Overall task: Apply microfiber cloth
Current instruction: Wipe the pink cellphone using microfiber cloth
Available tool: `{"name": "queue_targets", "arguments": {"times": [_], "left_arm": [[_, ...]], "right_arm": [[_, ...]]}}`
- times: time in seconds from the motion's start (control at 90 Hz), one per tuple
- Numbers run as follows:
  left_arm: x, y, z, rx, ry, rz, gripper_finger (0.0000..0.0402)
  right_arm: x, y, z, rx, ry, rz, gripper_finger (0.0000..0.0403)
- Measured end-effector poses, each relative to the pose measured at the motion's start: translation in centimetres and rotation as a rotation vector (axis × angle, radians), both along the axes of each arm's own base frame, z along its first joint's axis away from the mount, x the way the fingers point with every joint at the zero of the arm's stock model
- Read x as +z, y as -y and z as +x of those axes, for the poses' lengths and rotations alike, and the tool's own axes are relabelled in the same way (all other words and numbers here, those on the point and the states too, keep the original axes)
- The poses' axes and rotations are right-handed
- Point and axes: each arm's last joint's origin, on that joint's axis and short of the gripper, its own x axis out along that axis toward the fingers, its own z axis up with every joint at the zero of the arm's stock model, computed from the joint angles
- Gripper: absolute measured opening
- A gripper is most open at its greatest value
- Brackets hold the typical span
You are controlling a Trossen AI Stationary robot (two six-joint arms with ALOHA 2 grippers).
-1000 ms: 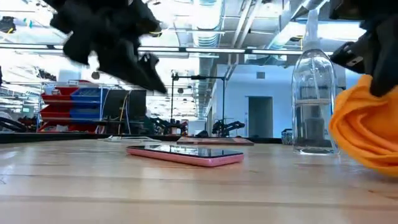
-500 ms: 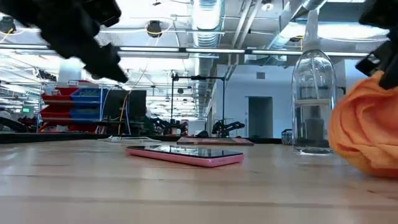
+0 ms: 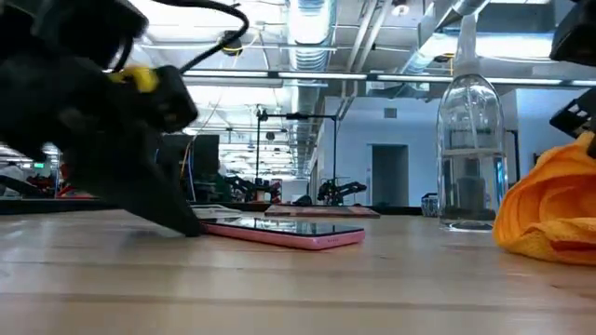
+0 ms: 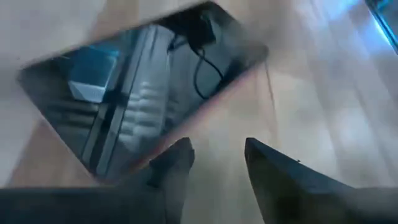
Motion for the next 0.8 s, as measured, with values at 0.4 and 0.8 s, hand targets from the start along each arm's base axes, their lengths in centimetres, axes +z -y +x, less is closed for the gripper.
{"name": "queue_targets", "arguments": {"times": [0.4,0.8], "left_arm": [[3.2,-4.5,-0.6,0.206,-0.023,0.306,0.0132],[10.3,-3.5,-6.0,0.224,0.257,0.209,0.0132]], "right_arm": [[-0.9,-0.9,1.1,-0.034,0.067,-0.046,0.0009],[2.7,-0.2,1.0,0.14,0.288,-0.127,0.0223]]}}
